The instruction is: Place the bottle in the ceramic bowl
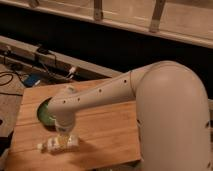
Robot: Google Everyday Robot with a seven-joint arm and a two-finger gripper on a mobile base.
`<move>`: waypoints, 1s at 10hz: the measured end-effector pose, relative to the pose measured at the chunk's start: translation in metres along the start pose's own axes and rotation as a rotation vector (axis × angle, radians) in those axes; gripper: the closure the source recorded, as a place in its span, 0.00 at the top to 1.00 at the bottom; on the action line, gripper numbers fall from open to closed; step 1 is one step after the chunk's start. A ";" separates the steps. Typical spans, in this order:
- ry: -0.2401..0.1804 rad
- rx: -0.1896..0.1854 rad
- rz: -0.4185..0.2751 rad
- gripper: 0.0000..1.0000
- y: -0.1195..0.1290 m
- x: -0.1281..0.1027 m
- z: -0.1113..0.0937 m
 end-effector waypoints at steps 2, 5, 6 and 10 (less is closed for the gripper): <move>-0.049 0.019 -0.022 0.65 0.004 0.000 0.010; -0.093 0.027 -0.037 0.65 0.003 -0.004 0.020; -0.098 0.025 -0.047 0.65 0.003 -0.007 0.023; -0.114 -0.025 -0.091 0.65 -0.003 -0.027 0.050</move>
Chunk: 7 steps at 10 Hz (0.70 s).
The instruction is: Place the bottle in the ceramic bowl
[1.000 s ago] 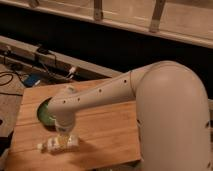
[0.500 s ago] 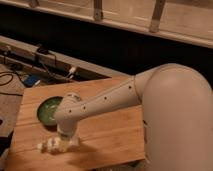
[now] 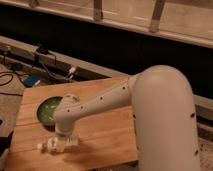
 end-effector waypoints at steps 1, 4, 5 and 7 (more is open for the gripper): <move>-0.001 -0.027 -0.009 0.65 0.000 -0.006 0.012; 0.006 -0.062 -0.011 0.55 0.002 -0.002 0.027; 0.003 -0.055 -0.017 0.45 0.004 -0.001 0.026; -0.006 -0.044 -0.016 0.23 0.005 0.001 0.023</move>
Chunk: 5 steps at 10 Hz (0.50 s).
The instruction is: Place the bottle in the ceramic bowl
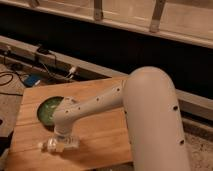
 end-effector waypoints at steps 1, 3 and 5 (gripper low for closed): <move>-0.005 0.004 -0.002 0.14 0.001 -0.001 -0.001; -0.008 0.020 0.002 0.01 0.001 0.002 -0.007; -0.003 0.059 0.023 0.00 -0.008 0.009 -0.027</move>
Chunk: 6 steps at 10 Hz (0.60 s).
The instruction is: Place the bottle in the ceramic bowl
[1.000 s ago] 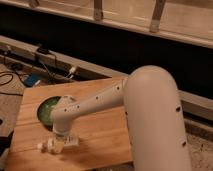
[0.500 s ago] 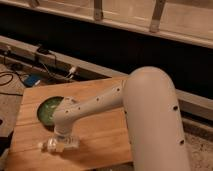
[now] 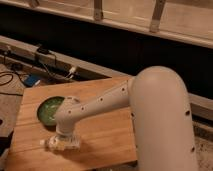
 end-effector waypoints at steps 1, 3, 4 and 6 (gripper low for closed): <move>0.008 0.021 0.003 0.00 -0.010 0.002 -0.015; 0.037 0.071 -0.009 0.00 -0.038 -0.001 -0.049; 0.052 0.090 -0.017 0.00 -0.054 -0.005 -0.061; 0.076 0.108 -0.051 0.00 -0.080 -0.025 -0.067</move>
